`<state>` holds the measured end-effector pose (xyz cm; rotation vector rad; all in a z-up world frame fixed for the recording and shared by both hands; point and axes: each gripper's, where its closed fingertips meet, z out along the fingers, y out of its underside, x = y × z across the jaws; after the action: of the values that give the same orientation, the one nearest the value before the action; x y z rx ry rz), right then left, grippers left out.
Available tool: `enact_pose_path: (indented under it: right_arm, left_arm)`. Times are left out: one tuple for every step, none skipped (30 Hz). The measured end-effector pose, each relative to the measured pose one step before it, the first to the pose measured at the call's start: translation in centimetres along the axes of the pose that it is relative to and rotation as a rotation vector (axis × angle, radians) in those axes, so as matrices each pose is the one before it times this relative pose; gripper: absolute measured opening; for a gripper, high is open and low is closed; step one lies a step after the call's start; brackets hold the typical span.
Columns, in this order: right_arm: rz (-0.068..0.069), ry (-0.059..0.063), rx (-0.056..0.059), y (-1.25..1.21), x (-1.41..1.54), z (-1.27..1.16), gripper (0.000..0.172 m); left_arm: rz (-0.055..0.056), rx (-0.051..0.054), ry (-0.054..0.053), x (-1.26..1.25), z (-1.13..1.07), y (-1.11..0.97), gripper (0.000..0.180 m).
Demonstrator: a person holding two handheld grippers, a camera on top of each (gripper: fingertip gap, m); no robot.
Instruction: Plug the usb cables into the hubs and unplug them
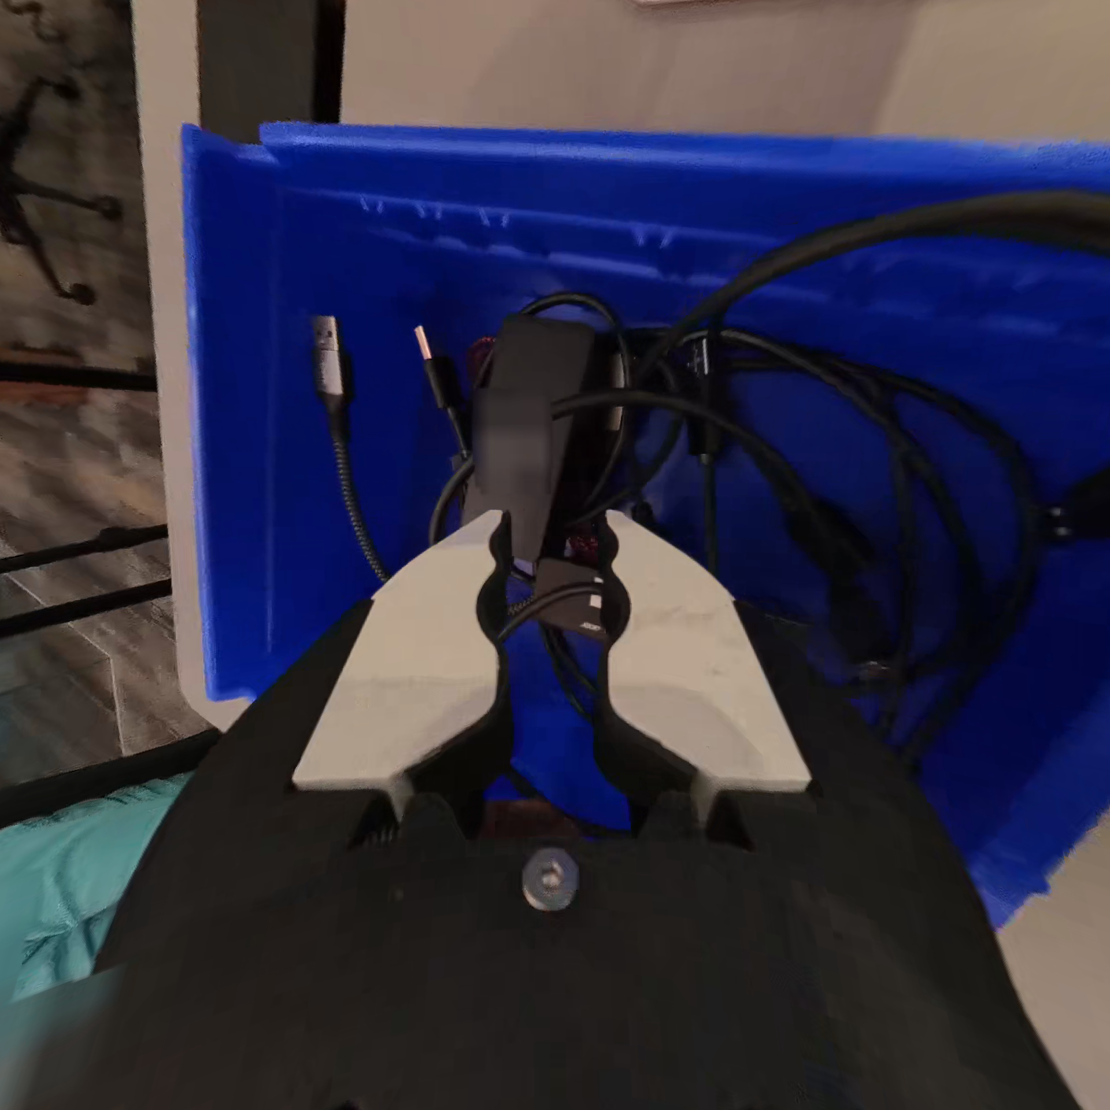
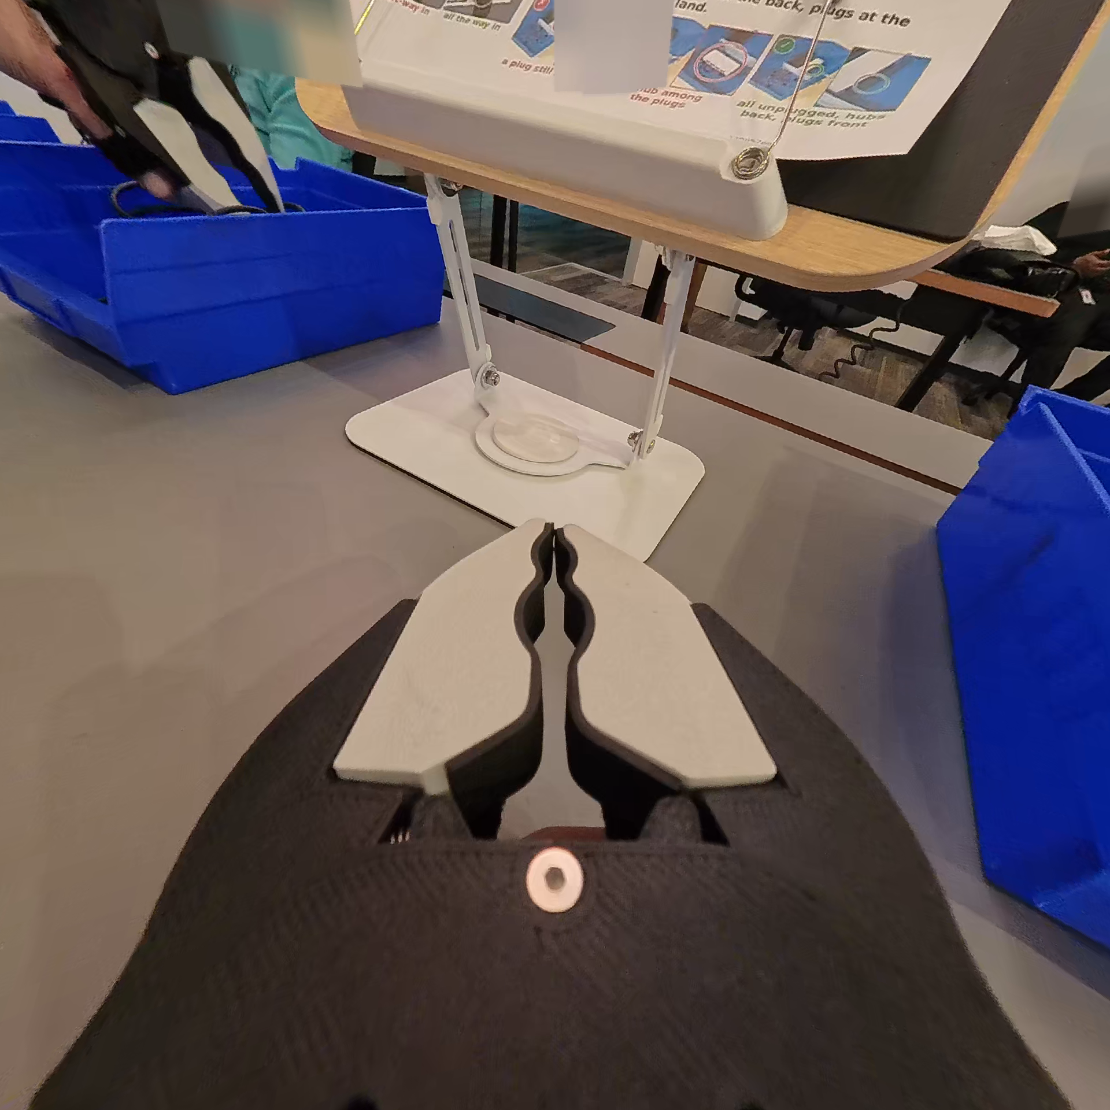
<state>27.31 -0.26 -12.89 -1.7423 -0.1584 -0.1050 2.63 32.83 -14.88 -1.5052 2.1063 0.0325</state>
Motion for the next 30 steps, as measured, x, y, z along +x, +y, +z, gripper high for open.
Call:
enact_pose_path:
  right_arm:
    - [0.0011,-0.0004,0.0007,-0.014,0.008,-0.007,0.0]
    - [0.0017,0.0,0.0016,-0.013,0.017,-0.009,0.0]
    - [0.0017,0.0001,0.0017,-0.022,0.018,-0.02,0.0]
    - [0.0012,-0.0001,0.001,-0.005,0.019,-0.013,0.0]
    - [0.0005,-0.0003,0.0002,-0.001,0.002,0.001,0.001]
    - [0.0006,-0.0004,0.0,0.001,0.0,0.0,0.001]
    - [0.0013,-0.0008,0.0,0.004,0.01,0.009,0.001]
    - [0.0012,-0.0019,-0.0011,0.014,-0.012,0.012,0.001]
    - [0.0001,-0.0025,-0.0022,0.023,-0.021,0.024,0.001]
    - [-0.0002,-0.0016,-0.0018,0.028,-0.019,0.018,0.001]
    - [0.0002,-0.001,-0.0006,0.004,-0.014,0.016,0.0]
    - [0.0011,-0.0013,0.0001,0.002,-0.004,0.0,0.0]
    - [0.0022,-0.0018,-0.0001,-0.003,0.012,0.006,0.0]
    - [0.0025,-0.0015,0.0,0.006,0.002,-0.001,0.0]
    - [0.002,-0.0012,0.0003,-0.007,0.011,-0.001,0.0]
    - [0.0014,-0.0013,0.0001,0.004,0.003,-0.001,0.0]
    - [0.0014,-0.0013,0.0002,-0.008,0.004,-0.001,0.0]
    - [0.0023,-0.0005,0.0011,-0.005,0.016,-0.013,0.0]
    - [0.0032,-0.0006,0.0017,-0.018,0.028,-0.021,0.0]
    - [0.0037,-0.001,0.0015,-0.016,0.03,-0.013,0.0]
    - [0.0039,-0.001,0.0014,-0.013,0.038,-0.015,0.0]
    - [0.004,-0.0013,0.0017,-0.02,0.024,-0.012,0.0]
    - [0.0034,-0.0014,0.0013,-0.016,0.017,-0.014,0.0]
    - [0.0005,-0.0012,0.0004,-0.004,-0.01,0.003,0.0]
    - [-0.002,-0.0016,-0.0004,0.001,-0.037,-0.001,0.0]
    - [-0.0023,-0.0023,0.0001,-0.007,-0.052,0.012,0.0]
    - [-0.0017,-0.0021,0.001,-0.018,-0.055,0.009,0.0]
    - [-0.0019,-0.0006,-0.0001,0.006,-0.036,0.003,0.0]
    - [-0.0012,-0.0001,0.0008,-0.012,-0.014,-0.003,0.0]
    - [0.0007,0.0,0.0022,-0.031,0.003,-0.026,0.0]
  left_arm:
    - [0.0043,-0.018,0.0144,-0.005,0.614,0.045,0.031]
    - [0.0105,-0.0239,-0.0018,-0.284,0.572,0.069,0.034]
    - [0.0121,-0.0233,0.01,-0.174,0.59,0.151,0.036]
    - [-0.0059,-0.0094,0.0257,-0.059,0.645,0.059,0.041]
    - [-0.008,-0.0069,0.0095,-0.313,0.572,0.02,0.046]
    - [0.0033,-0.0313,-0.0016,-0.426,0.448,0.369,0.053]
    - [0.0056,-0.0444,0.0193,-0.119,0.424,0.558,0.057]
    - [0.0009,-0.0237,0.0251,-0.03,0.364,0.284,0.059]
    - [-0.0037,-0.003,0.0202,-0.117,0.203,-0.022,0.06]
    - [-0.0083,-0.0091,0.0121,-0.267,0.178,0.071,0.064]
    - [-0.0103,-0.0042,0.0177,-0.168,0.123,0.021,0.066]
    - [-0.0101,-0.0038,0.0199,-0.096,0.13,0.042,0.068]
    - [-0.0133,-0.0015,0.0318,0.082,0.126,0.056,0.068]
    - [-0.0243,0.0018,0.0526,0.308,0.105,0.05,0.066]
    - [-0.0239,-0.0012,0.0587,0.367,0.222,0.117,0.064]
    - [-0.0135,0.0013,0.0401,0.134,0.214,0.022,0.061]
    - [-0.0066,0.0047,0.0359,0.19,0.154,-0.032,0.056]
    - [-0.0001,0.0016,0.0207,0.084,0.032,-0.028,0.051]
    - [0.0013,0.0027,0.0069,0.001,-0.192,-0.015,0.046]
    - [-0.0008,0.0038,0.0071,0.154,-0.155,0.015,0.045]
    - [0.0062,0.0031,-0.0063,0.094,-0.161,0.069,0.045]
    - [0.0149,0.0047,-0.0196,0.037,-0.255,0.06,0.045]
    - [0.0045,0.0095,-0.0192,0.061,-0.419,0.005,0.044]
    - [0.0029,0.0111,-0.0201,0.076,-0.601,-0.018,0.044]
    - [-0.0036,0.025,-0.0122,0.182,-0.803,-0.215,0.044]
    - [-0.0175,0.0253,-0.0126,0.1,-0.923,-0.238,0.044]
    - [-0.0203,0.0093,-0.0098,0.096,-0.958,-0.056,0.044]
    - [-0.0066,0.0086,-0.0041,0.209,-1.009,-0.032,0.044]
    - [-0.0137,0.0101,0.0178,0.502,-1.015,-0.037,0.044]
    - [-0.0042,-0.013,0.0173,0.547,-0.879,0.267,0.044]
